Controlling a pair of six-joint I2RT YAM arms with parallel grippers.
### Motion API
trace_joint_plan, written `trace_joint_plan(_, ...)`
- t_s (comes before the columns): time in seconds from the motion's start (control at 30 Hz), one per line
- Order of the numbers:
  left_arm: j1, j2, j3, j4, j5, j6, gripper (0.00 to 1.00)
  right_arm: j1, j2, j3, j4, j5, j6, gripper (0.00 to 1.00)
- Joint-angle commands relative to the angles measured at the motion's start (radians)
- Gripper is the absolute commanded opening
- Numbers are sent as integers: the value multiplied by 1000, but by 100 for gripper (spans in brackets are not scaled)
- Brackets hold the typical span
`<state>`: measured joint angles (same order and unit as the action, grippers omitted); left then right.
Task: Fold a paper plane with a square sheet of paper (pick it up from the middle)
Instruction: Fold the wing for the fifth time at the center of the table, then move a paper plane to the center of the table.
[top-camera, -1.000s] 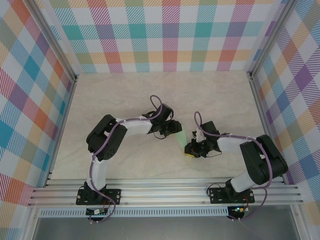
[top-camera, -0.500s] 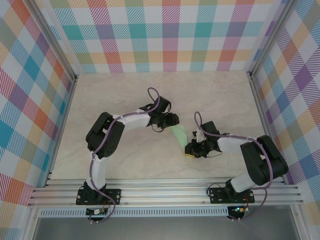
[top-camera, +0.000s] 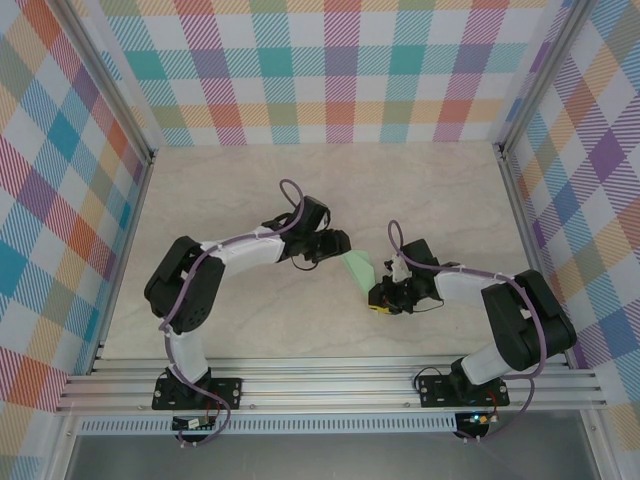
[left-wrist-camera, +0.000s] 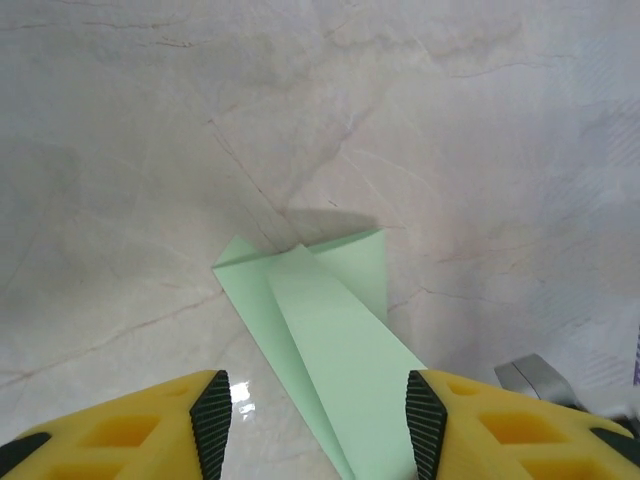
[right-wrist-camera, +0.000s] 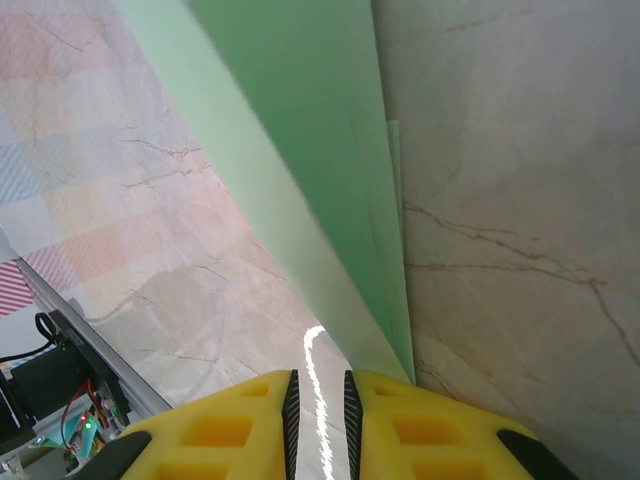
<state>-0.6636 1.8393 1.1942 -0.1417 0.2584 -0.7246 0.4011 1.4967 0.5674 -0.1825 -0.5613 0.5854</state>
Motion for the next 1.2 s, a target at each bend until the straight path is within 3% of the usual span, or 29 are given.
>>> trace_joint_plan(0.0,-30,-68,-56,19,-37,-63,54,5,7,32,-28,-11,-27,22)
trace_joint_plan(0.27,-137,-17,-44,73,-45,-134,55,5,1,31,-8,-36,-26,25)
trace_joint_plan(0.43,-175,51,41,24,-46,-116,48,5,-74,6,-14,-25,-26,27)
trace_joint_plan(0.6,-177,89,67,15,-43,-120,46,4,-237,-53,-69,80,-2,33)
trace_joint_plan(0.77,-179,113,89,-1,-32,-121,45,-5,-351,-44,-194,267,25,39)
trace_joint_plan(1.17,-195,43,43,-61,-94,-149,51,-41,-272,12,-183,313,26,41)
